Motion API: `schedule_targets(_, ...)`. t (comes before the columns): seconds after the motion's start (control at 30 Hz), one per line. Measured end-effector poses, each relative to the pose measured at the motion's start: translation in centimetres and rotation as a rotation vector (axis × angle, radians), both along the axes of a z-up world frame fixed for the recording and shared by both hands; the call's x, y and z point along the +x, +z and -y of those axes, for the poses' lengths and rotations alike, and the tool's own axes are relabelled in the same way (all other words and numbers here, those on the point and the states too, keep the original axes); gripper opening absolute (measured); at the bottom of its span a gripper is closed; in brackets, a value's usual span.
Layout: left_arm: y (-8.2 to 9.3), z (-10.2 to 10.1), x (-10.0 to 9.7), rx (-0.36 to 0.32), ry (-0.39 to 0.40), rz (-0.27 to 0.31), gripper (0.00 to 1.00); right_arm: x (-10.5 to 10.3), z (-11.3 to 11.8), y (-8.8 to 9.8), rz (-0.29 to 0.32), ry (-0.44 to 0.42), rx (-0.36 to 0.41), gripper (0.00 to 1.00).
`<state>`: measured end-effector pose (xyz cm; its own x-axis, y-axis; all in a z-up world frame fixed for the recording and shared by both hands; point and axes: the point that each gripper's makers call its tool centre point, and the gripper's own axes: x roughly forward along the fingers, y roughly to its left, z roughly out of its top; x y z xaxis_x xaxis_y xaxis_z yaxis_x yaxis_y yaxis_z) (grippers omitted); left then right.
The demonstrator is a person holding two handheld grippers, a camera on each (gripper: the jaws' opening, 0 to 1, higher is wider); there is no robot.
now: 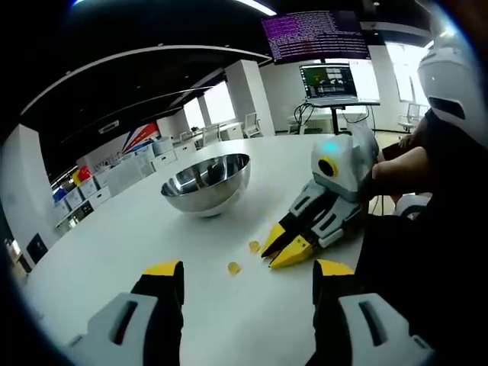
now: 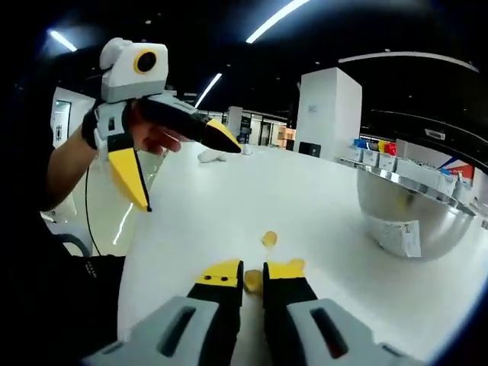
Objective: Pick up the QQ candy scattered on the table and place it into the stainless steel bowl on the table
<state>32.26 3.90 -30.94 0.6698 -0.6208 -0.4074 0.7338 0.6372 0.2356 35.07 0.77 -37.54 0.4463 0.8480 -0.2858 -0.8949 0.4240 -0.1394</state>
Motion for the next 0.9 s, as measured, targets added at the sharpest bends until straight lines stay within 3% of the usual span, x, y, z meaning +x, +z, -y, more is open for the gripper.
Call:
schedule_targets(0.37, 0.1, -0.1, -0.1, 0.001, 0.003, 0.004, 0.68, 0.0, 0.1, 0.4, 0.016, -0.005, 0.011, 0.07)
schedule_targets(0.57, 0.2, -0.2, 0.0, 0.004, 0.004, 0.005, 0.68, -0.4, 0.6, 1.7, 0.010, -0.008, 0.041, 0.06)
schedule_targets(0.63, 0.3, -0.2, 0.1, 0.004, 0.005, 0.006, 0.68, -0.2, 1.1, 2.9, 0.034, -0.015, 0.048, 0.06)
schedule_targets(0.73, 0.4, -0.1, 0.1, 0.003, 0.004, 0.007, 0.68, 0.6, 2.1, 6.1, 0.081, -0.031, 0.098, 0.06)
schedule_targets(0.9, 0.4, 0.1, 0.1, 0.001, -0.001, 0.008, 0.68, 4.6, 5.3, 11.1, 0.186, -0.137, 0.133, 0.06)
